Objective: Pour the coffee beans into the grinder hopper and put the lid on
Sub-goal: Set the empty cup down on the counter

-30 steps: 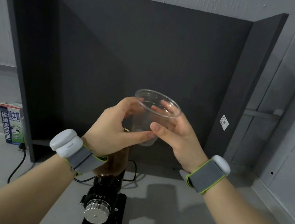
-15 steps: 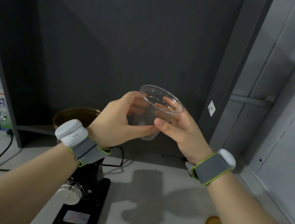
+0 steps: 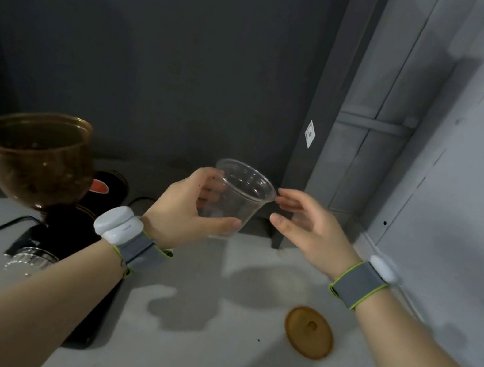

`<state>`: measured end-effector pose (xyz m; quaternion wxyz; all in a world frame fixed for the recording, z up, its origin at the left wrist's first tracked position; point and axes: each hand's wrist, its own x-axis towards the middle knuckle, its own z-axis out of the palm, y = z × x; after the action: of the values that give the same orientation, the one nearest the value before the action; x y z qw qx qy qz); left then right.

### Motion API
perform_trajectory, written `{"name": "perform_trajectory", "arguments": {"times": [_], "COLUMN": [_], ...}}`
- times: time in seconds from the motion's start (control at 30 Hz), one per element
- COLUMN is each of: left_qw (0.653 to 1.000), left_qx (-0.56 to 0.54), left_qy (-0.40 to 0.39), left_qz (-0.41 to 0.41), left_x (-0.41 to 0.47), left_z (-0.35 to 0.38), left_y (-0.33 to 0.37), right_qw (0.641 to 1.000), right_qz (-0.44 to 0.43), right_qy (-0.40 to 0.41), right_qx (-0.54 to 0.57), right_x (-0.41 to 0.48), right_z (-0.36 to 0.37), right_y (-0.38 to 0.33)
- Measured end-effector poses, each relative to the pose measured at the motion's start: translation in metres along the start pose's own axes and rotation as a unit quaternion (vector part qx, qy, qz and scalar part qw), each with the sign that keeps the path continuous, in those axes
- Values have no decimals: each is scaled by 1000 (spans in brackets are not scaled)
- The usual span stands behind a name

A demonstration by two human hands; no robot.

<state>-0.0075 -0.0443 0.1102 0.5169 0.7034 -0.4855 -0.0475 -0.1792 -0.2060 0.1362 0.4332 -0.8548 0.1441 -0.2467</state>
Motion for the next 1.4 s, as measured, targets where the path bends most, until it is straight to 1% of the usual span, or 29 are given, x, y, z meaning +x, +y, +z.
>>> {"name": "perform_trajectory", "arguments": {"times": [0.13, 0.33, 0.4, 0.57, 0.7, 0.87, 1.13, 1.4], "left_qw": [999, 994, 991, 987, 982, 980, 975, 970], "left_qx": [-6, 8, 8, 5, -11, 5, 1, -15], "left_qy": [8, 4, 3, 15, 22, 12, 27, 29], "left_qz": [-31, -113, -130, -157, -188, -199, -220, -240], "left_x": [-6, -26, -33, -49, -61, -71, -75, -75], "left_z": [23, 66, 72, 88, 99, 110, 120, 121], "left_y": [-28, -78, -94, -127, -148, -165, -167, -161], "right_qw": [994, 975, 970, 956, 939, 914, 888, 879], "right_qz": [-11, 36, 60, 152, 204, 202, 219, 213], "right_qy": [18, -27, -37, -73, -75, -111, -159, -185], "right_qx": [-109, -218, -232, -242, -268, -334, -372, -384], "right_x": [-13, -42, -50, -66, -72, -75, -75, -70], "right_z": [-9, -18, -17, -15, -11, -7, -7, -5], "right_y": [34, 95, 111, 154, 180, 203, 219, 225]}}
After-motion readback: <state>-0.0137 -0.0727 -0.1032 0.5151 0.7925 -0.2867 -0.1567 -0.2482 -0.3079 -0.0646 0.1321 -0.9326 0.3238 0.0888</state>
